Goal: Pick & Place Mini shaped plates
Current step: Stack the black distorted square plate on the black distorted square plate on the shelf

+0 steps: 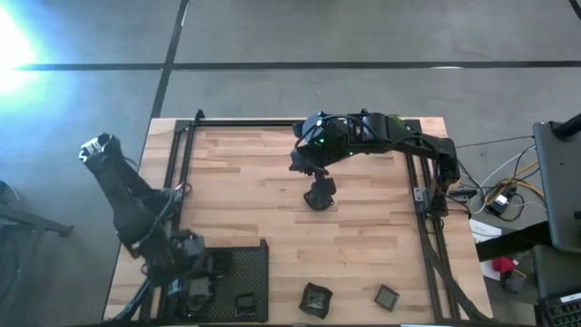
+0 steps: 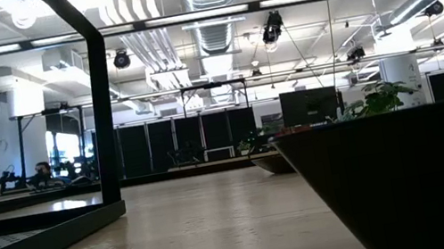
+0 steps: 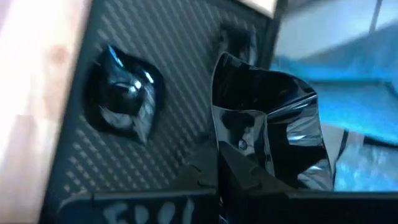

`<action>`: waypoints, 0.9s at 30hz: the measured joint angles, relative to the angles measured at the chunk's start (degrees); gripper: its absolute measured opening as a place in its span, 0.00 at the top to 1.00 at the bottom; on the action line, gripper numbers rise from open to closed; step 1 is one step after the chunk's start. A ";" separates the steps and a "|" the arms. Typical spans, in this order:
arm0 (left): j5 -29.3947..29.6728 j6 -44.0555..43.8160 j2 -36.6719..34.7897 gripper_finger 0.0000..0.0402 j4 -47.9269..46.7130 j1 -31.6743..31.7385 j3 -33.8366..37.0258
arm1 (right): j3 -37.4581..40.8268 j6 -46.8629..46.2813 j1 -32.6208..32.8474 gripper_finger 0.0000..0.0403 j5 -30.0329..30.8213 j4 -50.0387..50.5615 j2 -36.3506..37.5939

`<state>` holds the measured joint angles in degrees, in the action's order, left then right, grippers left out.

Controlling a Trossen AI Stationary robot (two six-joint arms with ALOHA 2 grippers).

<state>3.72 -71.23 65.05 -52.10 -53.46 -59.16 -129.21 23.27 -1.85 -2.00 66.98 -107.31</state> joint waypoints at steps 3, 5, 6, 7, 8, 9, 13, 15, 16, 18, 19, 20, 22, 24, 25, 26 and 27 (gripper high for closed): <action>-0.17 0.69 1.88 1.00 0.20 -3.52 0.01 | 0.02 -1.34 0.08 0.98 -0.02 -0.04 0.11; -0.13 1.81 2.97 1.00 0.28 -5.33 0.42 | 0.04 -2.74 0.12 0.98 -0.04 -0.03 0.24; -0.19 2.44 3.51 1.00 0.09 -6.07 0.56 | 0.04 -3.85 0.13 0.98 -0.07 -0.07 0.33; -0.23 3.26 3.93 1.00 0.21 -6.79 0.75 | 0.04 -4.97 0.13 0.98 -0.11 -0.11 0.33; -0.40 4.16 4.21 1.00 0.46 -7.44 1.01 | 0.04 -5.61 0.11 0.98 -0.15 -0.17 0.33; -0.64 5.02 4.40 1.00 0.65 -8.00 1.30 | 0.04 -6.17 0.11 0.98 -0.15 -0.31 0.33; -0.77 7.40 5.27 1.00 0.92 -9.22 1.49 | 0.07 -8.19 0.11 0.98 -2.07 -1.77 0.33; -0.65 8.84 5.87 1.00 1.16 -9.39 1.49 | 0.07 -8.63 0.11 0.98 -4.16 -2.72 0.33; -0.58 9.48 6.38 1.00 1.23 -9.41 1.49 | 0.07 -8.68 0.12 0.98 -5.25 -2.93 0.36; -0.29 9.95 7.50 1.00 2.29 -9.41 2.25 | 0.07 -8.77 0.13 0.98 -6.79 -2.94 0.40; -0.28 10.11 8.04 1.00 3.44 -9.41 2.83 | 0.07 -8.79 0.13 0.98 -7.27 -2.95 0.43; -0.24 10.18 8.46 1.00 5.41 -9.46 3.63 | 0.07 -8.80 0.13 0.98 -7.51 -2.96 0.45; -0.21 10.44 9.07 1.00 9.65 -9.62 5.19 | 0.07 -9.33 0.13 0.98 -7.62 -3.00 0.48; -0.26 10.56 9.60 1.00 11.77 -9.65 6.30 | 0.07 -9.79 0.11 0.98 -7.65 -2.98 0.48; -0.36 10.54 9.91 1.00 11.91 -9.67 6.46 | 0.07 -9.81 0.11 0.98 -7.65 -2.98 0.48; -0.71 10.51 10.12 1.00 12.04 -9.65 6.62 | 0.07 -9.81 0.12 0.98 -7.67 -2.98 0.50; -1.23 10.50 10.25 1.00 12.04 -9.65 6.82 | 0.07 -9.81 0.13 0.98 -7.67 -2.98 0.57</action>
<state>2.49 -60.73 75.30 -40.06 -63.11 -52.34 -129.14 13.45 -1.72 -9.67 64.01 -106.74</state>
